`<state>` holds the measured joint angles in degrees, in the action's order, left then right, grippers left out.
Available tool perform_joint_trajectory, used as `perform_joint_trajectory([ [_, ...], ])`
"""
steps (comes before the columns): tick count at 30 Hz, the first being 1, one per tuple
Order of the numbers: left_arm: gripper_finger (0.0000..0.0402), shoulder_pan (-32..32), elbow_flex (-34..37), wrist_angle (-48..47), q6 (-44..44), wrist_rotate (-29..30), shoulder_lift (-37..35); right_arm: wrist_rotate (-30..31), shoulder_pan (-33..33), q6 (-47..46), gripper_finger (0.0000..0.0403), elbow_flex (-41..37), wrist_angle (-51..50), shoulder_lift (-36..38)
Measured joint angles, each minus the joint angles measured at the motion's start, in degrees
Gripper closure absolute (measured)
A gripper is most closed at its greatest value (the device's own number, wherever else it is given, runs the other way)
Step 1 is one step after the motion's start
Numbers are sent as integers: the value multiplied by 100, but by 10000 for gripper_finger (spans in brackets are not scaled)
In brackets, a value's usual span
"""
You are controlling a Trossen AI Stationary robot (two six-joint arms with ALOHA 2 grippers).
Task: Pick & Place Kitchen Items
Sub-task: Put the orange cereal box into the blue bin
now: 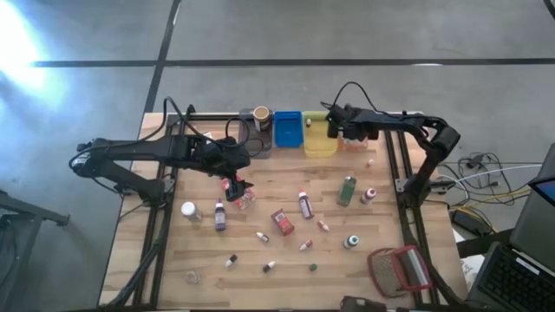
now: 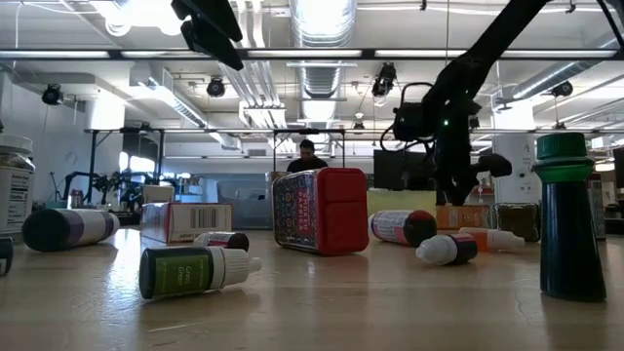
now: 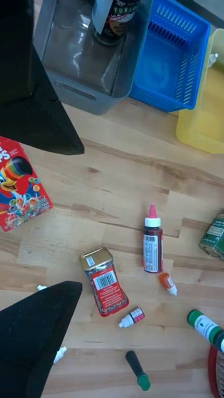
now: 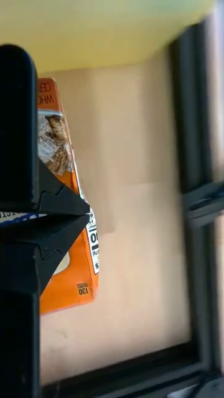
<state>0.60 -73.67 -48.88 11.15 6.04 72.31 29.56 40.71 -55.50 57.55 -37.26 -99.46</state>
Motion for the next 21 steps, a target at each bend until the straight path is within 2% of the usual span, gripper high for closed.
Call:
perform_joint_trajectory([
  [5, 46, 0, -2, 0, -1, -2, 0, -9, -393, -224, 394, -38, -679, 397],
  [13, 46, 2, 0, 0, 0, -2, 0, 893, -1255, -341, 394, -280, -1209, 1727],
  [16, 46, 2, 0, 0, -1, 1, 0, 1094, -1095, -278, 394, -416, -1169, 2185],
  [21, 46, 1, 0, 0, 1, 1, 1, 710, -582, 201, 394, -626, -522, 2394],
])
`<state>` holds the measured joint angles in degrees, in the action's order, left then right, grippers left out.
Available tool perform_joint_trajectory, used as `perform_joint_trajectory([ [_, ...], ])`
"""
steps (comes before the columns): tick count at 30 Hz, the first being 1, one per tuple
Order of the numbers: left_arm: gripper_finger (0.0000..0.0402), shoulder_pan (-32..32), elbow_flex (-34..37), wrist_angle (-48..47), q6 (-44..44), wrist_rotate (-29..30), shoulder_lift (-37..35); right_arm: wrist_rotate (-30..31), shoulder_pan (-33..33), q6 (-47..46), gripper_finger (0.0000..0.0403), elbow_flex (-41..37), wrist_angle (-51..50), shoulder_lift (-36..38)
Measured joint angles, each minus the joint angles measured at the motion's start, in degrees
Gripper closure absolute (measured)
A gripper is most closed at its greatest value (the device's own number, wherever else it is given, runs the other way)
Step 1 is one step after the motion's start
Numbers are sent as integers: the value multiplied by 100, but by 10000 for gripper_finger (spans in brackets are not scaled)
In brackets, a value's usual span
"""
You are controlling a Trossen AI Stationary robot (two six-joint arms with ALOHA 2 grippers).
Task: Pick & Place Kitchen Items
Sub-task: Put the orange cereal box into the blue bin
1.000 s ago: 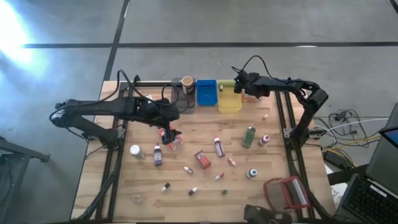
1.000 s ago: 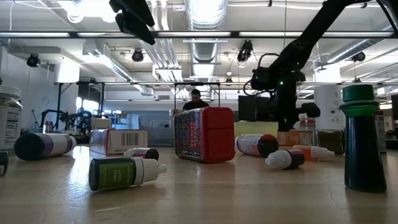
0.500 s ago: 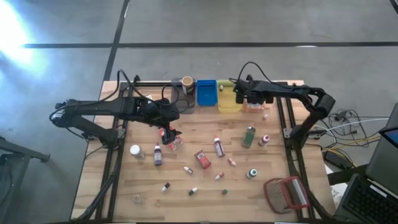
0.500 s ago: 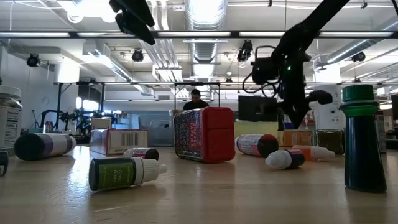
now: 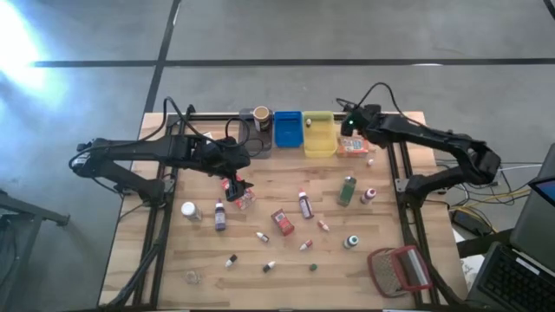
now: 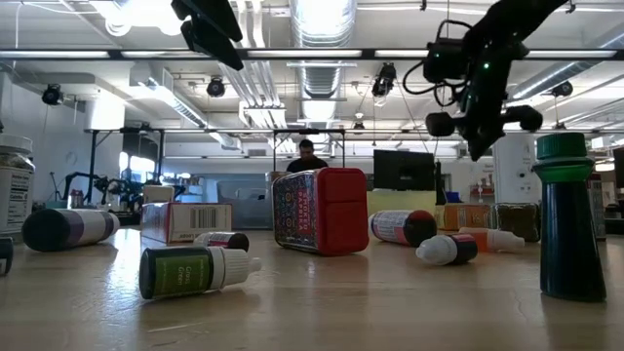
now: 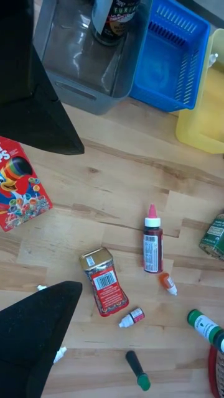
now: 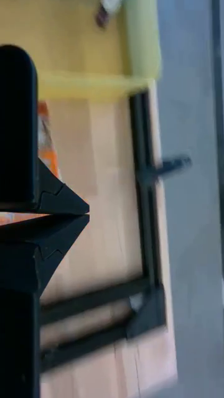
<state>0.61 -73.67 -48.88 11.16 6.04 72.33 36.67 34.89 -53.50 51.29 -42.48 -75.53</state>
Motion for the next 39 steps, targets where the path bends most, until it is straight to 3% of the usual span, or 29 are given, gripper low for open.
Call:
perform_joint_trajectory([
  [5, 46, -1, 0, 0, 0, 0, -1, -225, 115, 285, 394, -262, 1031, -616],
  [9, 46, -1, 0, 0, 0, 0, 0, 33, 338, -31, 394, -266, 1047, -1110],
  [17, 46, 0, 0, 0, -1, 0, -1, 76, 470, 371, 394, -227, 1187, -1398],
  [21, 46, -1, 0, 0, 0, 0, -1, 7, 464, 1168, 394, -227, 1091, -1224],
  [24, 46, 1, 0, 0, 0, -1, -1, -683, 380, 2485, 394, -227, 1104, -803],
  [27, 46, 1, 0, 0, -2, -2, -1, -2094, 352, 4194, 394, -227, 992, -303],
  [31, 46, 0, 0, 0, -1, -1, -1, -3132, 348, 5481, 394, -227, 748, 314],
  [39, 46, 0, 0, 0, -2, 0, -1, -3997, 249, 5911, 393, -209, 590, 816],
])
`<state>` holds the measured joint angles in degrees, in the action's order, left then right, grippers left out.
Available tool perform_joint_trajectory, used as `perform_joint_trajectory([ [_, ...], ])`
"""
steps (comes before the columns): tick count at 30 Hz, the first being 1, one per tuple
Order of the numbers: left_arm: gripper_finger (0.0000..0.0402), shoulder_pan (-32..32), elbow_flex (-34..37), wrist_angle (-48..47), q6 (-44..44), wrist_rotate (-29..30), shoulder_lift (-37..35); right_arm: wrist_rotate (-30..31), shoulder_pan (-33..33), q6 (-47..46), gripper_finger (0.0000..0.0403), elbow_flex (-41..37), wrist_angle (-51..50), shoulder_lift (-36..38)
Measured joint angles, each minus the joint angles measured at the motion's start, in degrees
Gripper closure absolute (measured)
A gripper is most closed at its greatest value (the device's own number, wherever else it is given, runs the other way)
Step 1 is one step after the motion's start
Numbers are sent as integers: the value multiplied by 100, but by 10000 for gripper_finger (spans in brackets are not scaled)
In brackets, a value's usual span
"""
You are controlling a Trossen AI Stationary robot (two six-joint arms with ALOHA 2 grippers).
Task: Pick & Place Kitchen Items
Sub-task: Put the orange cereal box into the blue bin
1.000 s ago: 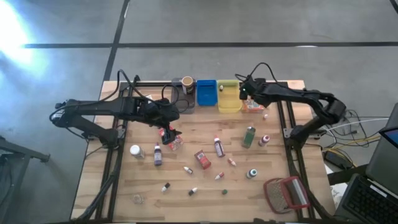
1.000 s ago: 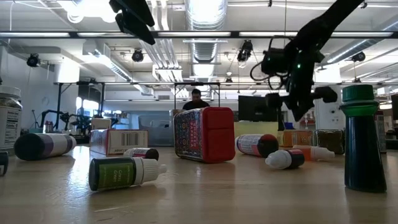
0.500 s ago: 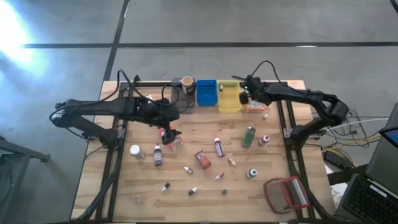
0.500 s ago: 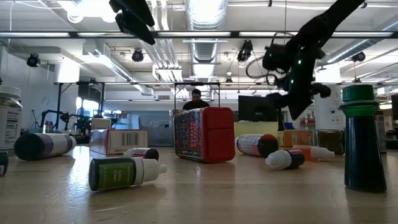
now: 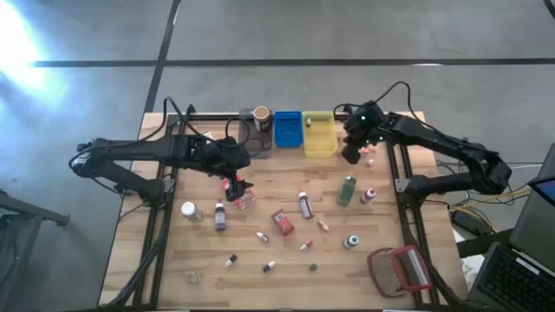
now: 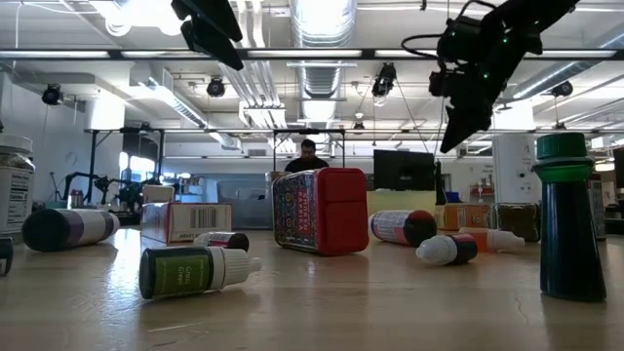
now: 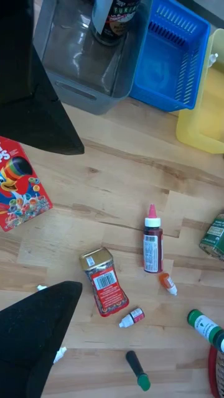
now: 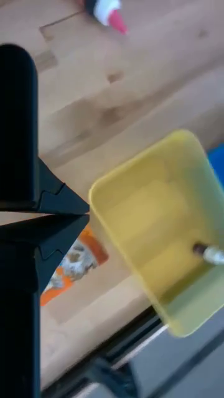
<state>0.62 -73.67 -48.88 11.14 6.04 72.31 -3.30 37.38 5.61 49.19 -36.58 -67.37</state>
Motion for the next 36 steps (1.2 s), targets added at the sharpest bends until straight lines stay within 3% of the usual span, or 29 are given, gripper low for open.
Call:
perform_joint_trajectory([
  [5, 46, 0, 0, 0, 1, -2, 0, -20, -102, 308, 350, 366, -250, -489],
  [13, 46, 0, 0, 1, 2, -1, 0, 79, -106, 987, 209, 1895, -1113, -1643],
  [19, 46, 1, 0, 0, 2, -2, 0, 817, -122, 2009, 133, 3194, -2141, -2562],
  [26, 46, 1, 0, 0, 1, -1, 0, 1390, -110, 2455, 97, 3675, -3406, -3253],
  [36, 46, 0, 0, 1, 0, 0, 1, 1399, -61, 2730, 72, 3142, -3111, -3526],
])
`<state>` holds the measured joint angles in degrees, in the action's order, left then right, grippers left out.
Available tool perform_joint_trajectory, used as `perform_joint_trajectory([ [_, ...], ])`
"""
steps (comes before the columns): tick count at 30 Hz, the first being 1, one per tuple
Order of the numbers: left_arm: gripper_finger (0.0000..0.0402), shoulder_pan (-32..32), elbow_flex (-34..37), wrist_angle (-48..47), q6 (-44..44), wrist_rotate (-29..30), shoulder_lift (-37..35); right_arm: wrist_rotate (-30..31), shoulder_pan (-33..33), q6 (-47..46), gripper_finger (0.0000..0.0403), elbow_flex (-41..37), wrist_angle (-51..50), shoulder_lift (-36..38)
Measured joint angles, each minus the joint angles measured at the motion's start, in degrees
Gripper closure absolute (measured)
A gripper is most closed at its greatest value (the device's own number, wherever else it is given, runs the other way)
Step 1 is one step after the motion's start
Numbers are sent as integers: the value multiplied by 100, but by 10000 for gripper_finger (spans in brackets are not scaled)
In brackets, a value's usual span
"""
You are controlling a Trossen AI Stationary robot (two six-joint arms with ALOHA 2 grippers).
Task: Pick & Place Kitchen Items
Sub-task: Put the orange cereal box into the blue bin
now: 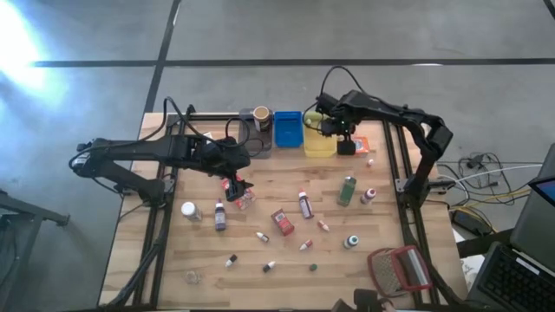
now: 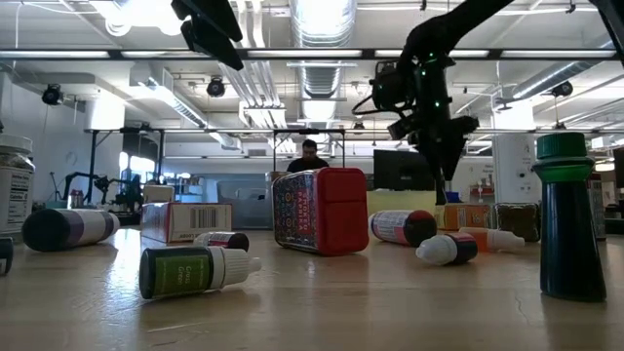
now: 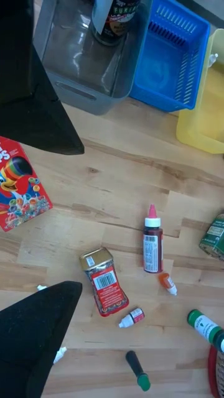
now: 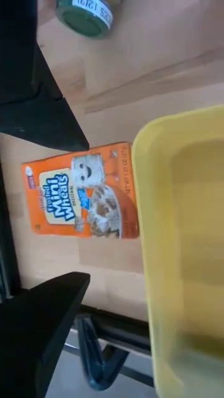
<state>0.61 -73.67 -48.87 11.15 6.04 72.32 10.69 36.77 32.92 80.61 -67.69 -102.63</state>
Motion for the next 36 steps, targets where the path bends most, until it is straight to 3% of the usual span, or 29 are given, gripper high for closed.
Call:
perform_joint_trajectory([
  [10, 46, 1, 0, 1, 1, -1, -1, -3, 41, 78, 36, -549, 624, 15],
  [36, 46, 0, 0, -1, 1, -1, 0, -33, 313, 267, 34, -1078, 1055, 42],
])
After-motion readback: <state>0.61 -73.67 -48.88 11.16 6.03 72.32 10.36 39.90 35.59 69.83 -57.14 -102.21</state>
